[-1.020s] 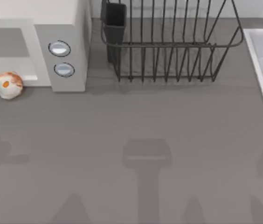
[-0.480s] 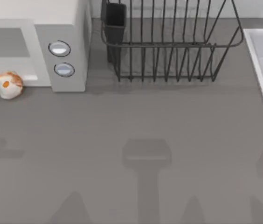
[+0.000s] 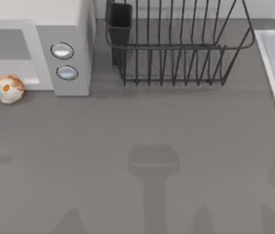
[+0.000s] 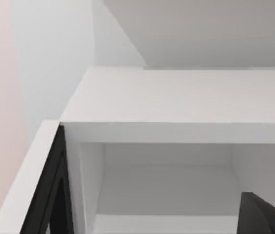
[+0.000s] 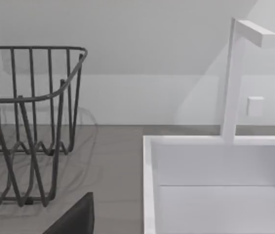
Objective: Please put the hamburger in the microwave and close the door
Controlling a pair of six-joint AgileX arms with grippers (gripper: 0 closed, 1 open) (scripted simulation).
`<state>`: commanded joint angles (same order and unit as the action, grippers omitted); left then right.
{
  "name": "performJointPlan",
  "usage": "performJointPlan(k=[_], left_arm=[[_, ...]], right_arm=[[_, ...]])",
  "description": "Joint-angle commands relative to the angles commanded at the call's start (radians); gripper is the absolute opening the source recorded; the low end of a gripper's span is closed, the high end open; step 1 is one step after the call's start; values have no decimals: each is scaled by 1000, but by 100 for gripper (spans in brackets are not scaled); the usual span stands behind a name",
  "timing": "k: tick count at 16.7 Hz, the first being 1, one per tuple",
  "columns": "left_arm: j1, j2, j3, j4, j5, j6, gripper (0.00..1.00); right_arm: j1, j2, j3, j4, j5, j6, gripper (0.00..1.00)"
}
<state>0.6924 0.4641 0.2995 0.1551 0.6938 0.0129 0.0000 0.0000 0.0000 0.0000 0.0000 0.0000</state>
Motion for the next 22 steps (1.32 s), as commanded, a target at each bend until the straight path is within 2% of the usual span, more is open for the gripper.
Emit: performJointPlan(k=[6, 9, 15, 22], left_arm=[[8, 11, 14, -13, 3, 13, 0], [49, 109, 107, -92, 11, 94, 0], [184, 548, 472, -394, 19, 398, 0], [315, 1098, 907, -775, -7, 775, 0]], right_arm=[[0, 0, 0, 0, 0, 0, 100], [0, 0, 0, 0, 0, 0, 100], [0, 0, 0, 0, 0, 0, 100], [0, 0, 0, 0, 0, 0, 100]])
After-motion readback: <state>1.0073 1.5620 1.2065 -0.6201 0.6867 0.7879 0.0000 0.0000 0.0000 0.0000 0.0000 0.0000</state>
